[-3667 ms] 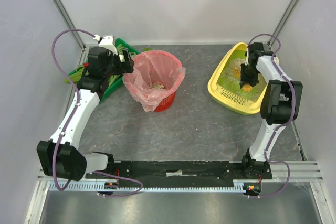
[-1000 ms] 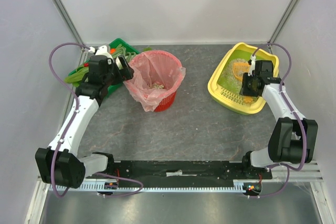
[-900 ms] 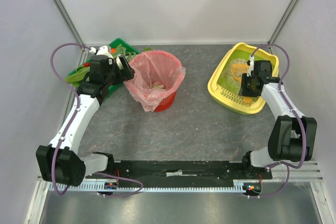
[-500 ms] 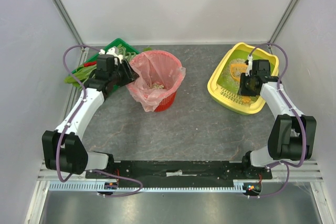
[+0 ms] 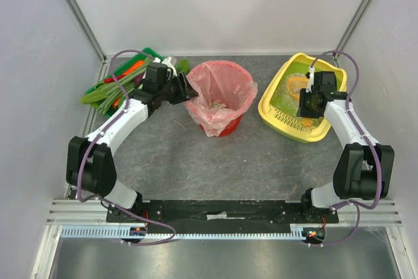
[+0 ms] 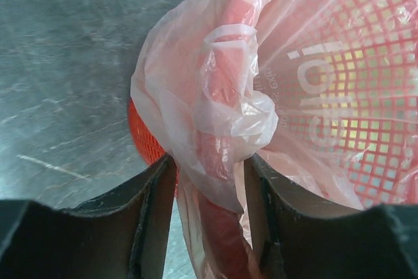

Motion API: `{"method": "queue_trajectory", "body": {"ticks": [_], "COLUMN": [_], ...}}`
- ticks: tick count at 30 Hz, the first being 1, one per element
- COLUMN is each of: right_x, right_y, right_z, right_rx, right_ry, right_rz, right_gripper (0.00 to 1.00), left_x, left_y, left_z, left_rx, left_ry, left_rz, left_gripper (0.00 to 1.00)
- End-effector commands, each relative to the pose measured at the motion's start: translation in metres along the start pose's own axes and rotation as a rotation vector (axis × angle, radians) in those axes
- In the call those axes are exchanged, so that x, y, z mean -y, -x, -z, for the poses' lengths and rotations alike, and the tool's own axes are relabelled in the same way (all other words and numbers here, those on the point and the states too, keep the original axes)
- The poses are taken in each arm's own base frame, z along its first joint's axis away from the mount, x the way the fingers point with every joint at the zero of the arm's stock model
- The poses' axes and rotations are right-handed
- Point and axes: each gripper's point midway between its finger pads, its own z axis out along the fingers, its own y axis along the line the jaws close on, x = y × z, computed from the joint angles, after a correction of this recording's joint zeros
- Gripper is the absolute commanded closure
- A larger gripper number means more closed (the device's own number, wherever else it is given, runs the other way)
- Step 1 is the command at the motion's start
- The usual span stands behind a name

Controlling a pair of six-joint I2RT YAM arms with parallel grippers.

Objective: Clean the litter box

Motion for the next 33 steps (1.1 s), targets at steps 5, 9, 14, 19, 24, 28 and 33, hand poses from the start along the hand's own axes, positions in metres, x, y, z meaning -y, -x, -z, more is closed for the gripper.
{"method": "queue_trajectory", "body": {"ticks": [5, 9, 14, 19, 24, 28, 33], "right_x": [0.005, -0.004, 0.035, 0.014, 0.024, 0.017, 0.008], "right_y": [0.01, 0.007, 0.007, 0.014, 0.008, 0.01, 0.01], "right_z": [0.008, 0.015, 0.012, 0.019, 0.019, 0.022, 0.018], "right_rx": [0.032, 0.033, 0.038, 0.06, 0.05, 0.041, 0.039], "right_ry": [0.001, -0.015, -0.055, -0.018, -0.015, -0.078, -0.022], "right_rz": [-0.059, 0.037, -0.178, -0.068, -0.115, -0.028, -0.038], "right_gripper": [1.0, 1.0, 1.0, 1.0, 1.0, 1.0, 1.0], "left_x": [0.057, 0.06, 0.078, 0.08, 0.075, 0.074, 0.07], "left_y": [0.012, 0.013, 0.006, 0.007, 0.012, 0.019, 0.026], "left_z": [-0.019, -0.021, -0.032, -0.032, -0.026, -0.021, -0.016], "left_rx": [-0.003, 0.004, -0.018, -0.022, -0.01, 0.014, 0.041], "left_ry": [-0.143, -0.158, -0.202, -0.203, -0.164, -0.142, -0.107], "left_rz": [-0.026, -0.011, -0.004, -0.043, -0.083, -0.115, -0.14], "left_gripper": [0.48, 0.47, 0.47, 0.44, 0.29, 0.17, 0.12]}}
